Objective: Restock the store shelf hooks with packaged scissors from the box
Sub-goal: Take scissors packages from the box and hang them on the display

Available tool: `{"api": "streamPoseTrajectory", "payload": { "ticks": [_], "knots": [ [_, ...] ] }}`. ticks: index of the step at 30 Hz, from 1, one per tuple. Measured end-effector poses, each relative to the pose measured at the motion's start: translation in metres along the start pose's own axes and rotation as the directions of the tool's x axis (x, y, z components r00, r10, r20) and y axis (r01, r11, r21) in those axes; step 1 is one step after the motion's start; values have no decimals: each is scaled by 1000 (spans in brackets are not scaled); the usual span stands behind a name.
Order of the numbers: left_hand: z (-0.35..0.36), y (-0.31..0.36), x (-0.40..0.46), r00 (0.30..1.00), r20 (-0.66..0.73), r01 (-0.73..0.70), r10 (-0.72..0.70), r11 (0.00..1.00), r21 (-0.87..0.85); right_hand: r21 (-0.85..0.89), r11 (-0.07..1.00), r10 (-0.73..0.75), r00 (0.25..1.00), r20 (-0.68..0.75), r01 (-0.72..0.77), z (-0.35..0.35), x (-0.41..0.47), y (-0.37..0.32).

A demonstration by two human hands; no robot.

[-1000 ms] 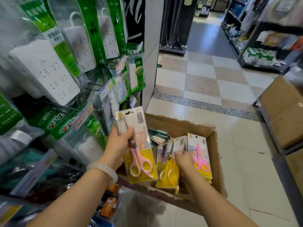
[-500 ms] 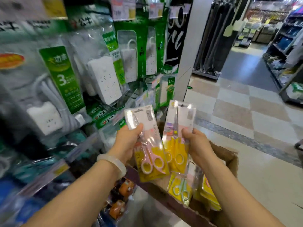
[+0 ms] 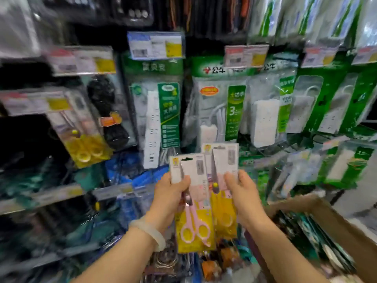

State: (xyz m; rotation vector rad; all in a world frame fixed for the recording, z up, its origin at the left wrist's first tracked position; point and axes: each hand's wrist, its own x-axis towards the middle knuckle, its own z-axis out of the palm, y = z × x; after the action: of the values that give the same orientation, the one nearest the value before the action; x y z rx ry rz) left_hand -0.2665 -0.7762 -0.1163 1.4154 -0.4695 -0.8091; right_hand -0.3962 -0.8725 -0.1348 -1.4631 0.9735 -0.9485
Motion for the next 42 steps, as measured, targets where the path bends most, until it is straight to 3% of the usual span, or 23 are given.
{"api": "streamPoseTrajectory", "payload": {
  "ticks": [8,13,20,26,31,42],
  "knots": [
    [-116,45,-25,937,-330,-147,112,986,-83,82,995,-82,932,353,56,135,-18,-52],
    [-160,78,-27,902,-400,-209,164,975,-73,110,993,-83,918,388,43,190,-14,-83],
    [-207,88,-14,863,-473,-250,177,964,-95,-21,999,-20,861,509,36,242,-13,-103],
    [-239,94,2,858,-469,-290,207,951,-111,101,977,-213,848,485,187,280,-13,-133],
    [-256,96,10,861,-457,-300,223,948,-103,160,984,-147,875,461,81,303,-15,-130],
    [-270,94,21,902,-390,-253,186,959,-129,186,976,-173,915,364,110,309,-18,-125]
  ]
}}
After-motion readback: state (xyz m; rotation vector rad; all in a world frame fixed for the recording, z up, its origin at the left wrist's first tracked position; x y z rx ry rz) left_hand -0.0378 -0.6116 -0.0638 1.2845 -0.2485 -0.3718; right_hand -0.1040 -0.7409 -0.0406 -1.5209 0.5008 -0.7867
